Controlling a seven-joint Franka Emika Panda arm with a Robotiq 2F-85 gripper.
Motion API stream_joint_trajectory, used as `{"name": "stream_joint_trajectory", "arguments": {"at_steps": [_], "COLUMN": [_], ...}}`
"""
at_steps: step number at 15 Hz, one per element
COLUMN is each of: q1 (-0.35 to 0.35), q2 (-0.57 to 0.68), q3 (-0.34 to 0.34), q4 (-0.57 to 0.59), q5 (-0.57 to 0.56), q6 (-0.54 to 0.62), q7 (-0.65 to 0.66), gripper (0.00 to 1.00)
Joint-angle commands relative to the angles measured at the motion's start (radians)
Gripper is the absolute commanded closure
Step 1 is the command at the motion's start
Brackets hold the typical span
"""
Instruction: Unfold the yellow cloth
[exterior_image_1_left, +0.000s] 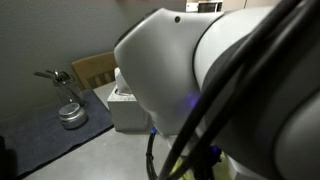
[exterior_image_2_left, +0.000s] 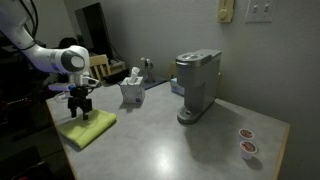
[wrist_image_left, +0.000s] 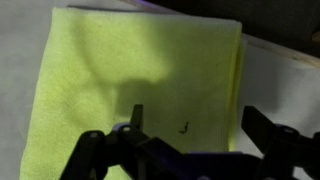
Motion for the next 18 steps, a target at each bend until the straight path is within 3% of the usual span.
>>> {"name": "stream_joint_trajectory", "arguments": {"at_steps": [1,4,5,6,16,18], "q1": [0.014,0.015,0.016,0.016,0.017,0.017], "q2": [0.034,0.044,0.048,0.051,0.052,0.052], "q3": [-0.015,-0.015,-0.016,-0.016,-0.016,-0.015], "q4": [0.041,0.052,0.057,0.060,0.070,0.071], "q5": [-0.020,-0.019,-0.020,-0.020,-0.019,-0.018], "q6": [-0.034,-0.042,-0.047,-0.050,-0.065,-0.069], "q7": [0.011,0.010,0.010,0.010,0.011,0.010], "gripper": [0.00,0.00,0.09,0.27,0.97,1.00]}}
